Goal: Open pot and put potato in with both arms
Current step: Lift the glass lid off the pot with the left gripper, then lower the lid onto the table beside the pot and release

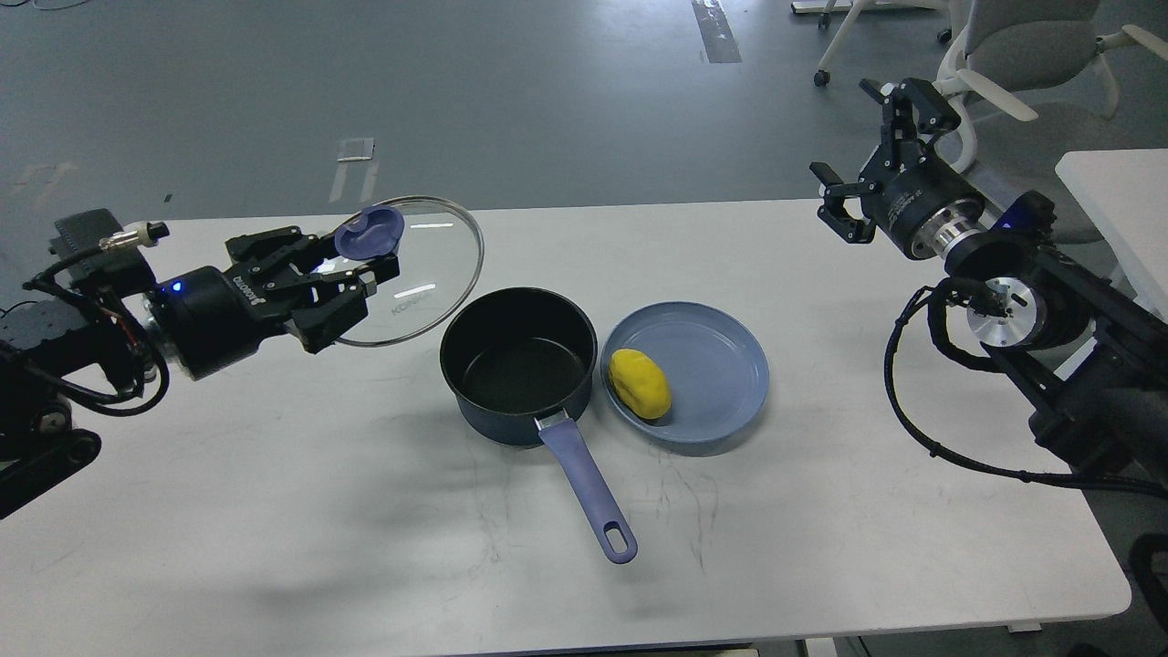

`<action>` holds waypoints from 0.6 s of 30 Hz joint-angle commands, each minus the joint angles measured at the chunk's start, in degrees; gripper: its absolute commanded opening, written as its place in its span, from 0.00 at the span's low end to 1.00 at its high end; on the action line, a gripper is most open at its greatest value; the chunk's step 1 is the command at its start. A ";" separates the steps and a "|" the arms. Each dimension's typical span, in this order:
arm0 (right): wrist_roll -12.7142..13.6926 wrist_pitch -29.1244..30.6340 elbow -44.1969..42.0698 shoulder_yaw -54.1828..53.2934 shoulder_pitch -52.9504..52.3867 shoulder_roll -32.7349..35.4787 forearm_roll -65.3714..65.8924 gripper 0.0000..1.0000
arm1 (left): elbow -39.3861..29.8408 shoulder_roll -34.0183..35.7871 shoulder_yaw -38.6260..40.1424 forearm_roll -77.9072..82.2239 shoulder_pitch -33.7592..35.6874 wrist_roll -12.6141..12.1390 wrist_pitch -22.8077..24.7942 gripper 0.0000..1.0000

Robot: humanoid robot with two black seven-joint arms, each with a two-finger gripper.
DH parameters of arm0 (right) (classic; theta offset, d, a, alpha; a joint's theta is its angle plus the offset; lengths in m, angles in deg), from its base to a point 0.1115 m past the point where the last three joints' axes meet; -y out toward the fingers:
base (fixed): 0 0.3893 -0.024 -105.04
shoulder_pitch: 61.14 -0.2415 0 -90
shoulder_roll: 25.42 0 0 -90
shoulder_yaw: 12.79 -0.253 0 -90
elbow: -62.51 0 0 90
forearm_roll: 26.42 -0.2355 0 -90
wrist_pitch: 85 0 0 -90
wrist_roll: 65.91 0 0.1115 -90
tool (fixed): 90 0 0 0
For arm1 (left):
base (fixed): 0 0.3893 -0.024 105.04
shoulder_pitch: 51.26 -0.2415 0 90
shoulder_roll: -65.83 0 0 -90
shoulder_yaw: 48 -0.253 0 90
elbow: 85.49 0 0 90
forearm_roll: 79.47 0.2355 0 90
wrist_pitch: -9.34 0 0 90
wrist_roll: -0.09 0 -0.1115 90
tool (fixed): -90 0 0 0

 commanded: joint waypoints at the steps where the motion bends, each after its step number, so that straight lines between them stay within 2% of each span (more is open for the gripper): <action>1: 0.00 0.11 -0.10 -0.01 0.08 -0.02 0.00 1.00 | 6.60 -0.13 -0.10 0.11 -3.13 0.01 -2.84 0.30; 3: 0.00 0.11 -0.18 0.08 0.08 -0.11 0.00 1.00 | 9.67 -0.13 -0.36 0.11 -6.02 0.01 -5.99 0.30; 11: 0.00 0.20 -0.27 0.17 -0.10 -0.46 0.00 1.00 | 11.97 -1.54 -6.16 -0.24 -9.99 0.01 -14.70 0.30; 18: 0.00 0.11 -0.27 0.26 -0.19 -0.46 0.00 1.00 | 19.18 -7.69 -10.82 -1.12 -10.43 0.01 -14.76 0.30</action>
